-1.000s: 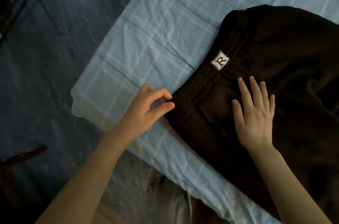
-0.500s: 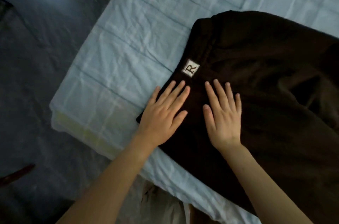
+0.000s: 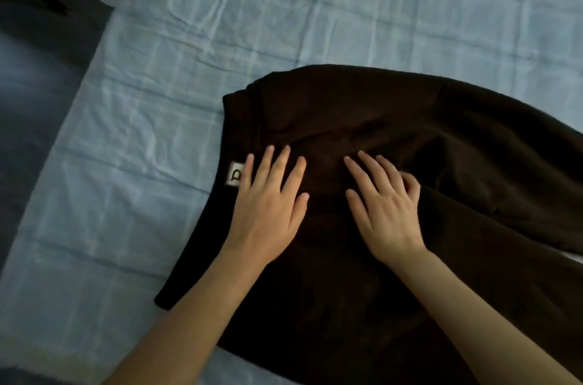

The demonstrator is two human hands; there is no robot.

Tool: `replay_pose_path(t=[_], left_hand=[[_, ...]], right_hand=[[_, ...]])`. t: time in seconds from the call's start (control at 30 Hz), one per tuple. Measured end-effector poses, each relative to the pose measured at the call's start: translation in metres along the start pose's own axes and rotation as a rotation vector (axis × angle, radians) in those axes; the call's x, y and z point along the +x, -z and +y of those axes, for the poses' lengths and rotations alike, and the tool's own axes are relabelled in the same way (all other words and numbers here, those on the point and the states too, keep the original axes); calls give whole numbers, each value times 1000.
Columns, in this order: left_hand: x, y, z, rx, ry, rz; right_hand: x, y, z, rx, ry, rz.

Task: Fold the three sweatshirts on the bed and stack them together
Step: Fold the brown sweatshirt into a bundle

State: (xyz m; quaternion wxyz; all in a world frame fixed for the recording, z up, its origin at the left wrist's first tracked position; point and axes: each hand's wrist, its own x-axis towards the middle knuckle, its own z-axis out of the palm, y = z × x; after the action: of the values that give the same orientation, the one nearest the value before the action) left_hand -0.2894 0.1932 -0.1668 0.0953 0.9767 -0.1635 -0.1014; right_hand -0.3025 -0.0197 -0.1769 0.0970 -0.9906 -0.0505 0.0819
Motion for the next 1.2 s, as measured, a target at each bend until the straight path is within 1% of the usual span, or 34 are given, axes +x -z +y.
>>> replay_pose_path(t=[0.1, 0.13, 0.17, 0.2, 0.27, 0.33, 0.4, 0.47, 0.53, 0.57, 0.6, 0.67, 0.77, 0.87, 0.97, 1.03, 1.1, 1.2], left_hand=[[32, 15, 4, -40, -152, 303], [52, 23, 7, -37, -205, 365], [74, 32, 12, -47, -252, 383], [97, 40, 20, -65, -291, 365], [138, 51, 39, -85, -344, 253], [171, 53, 55, -57, -354, 149], [198, 49, 63, -11, -299, 73], [214, 44, 63, -67, -219, 21], [218, 38, 60, -222, -150, -11], [217, 36, 59, -312, -119, -10], [214, 36, 59, -397, -87, -5], [208, 40, 58, -534, -55, -13], [185, 58, 62, -661, 0, -15], [142, 84, 76, -681, -8, -2], [83, 108, 98, -717, -18, -37], [44, 115, 108, -692, -38, -21], [3, 112, 110, -645, -45, 27], [-54, 83, 102, -585, 22, 51]], right_hand=[[28, 29, 41, 79, 60, 143], [40, 39, 57, 106, 48, 162], [50, 48, 74, 128, 19, 161], [60, 56, 91, 145, -15, 147], [72, 65, 120, 159, -52, 109], [73, 70, 144, 122, -17, 128], [71, 74, 165, 87, -11, 206], [68, 79, 189, 95, -109, 231], [64, 84, 213, 164, -255, 133], [62, 86, 223, 248, -312, 79], [58, 88, 230, 348, -341, 62], [52, 95, 237, 500, -343, 135], [27, 114, 238, 598, -254, 207], [-19, 138, 239, 659, -194, 221], [-76, 159, 229, 647, -115, 249], [-115, 166, 218, 655, -62, 244], [-152, 161, 204, 663, -9, 191], [-200, 125, 187, 584, 75, 128]])
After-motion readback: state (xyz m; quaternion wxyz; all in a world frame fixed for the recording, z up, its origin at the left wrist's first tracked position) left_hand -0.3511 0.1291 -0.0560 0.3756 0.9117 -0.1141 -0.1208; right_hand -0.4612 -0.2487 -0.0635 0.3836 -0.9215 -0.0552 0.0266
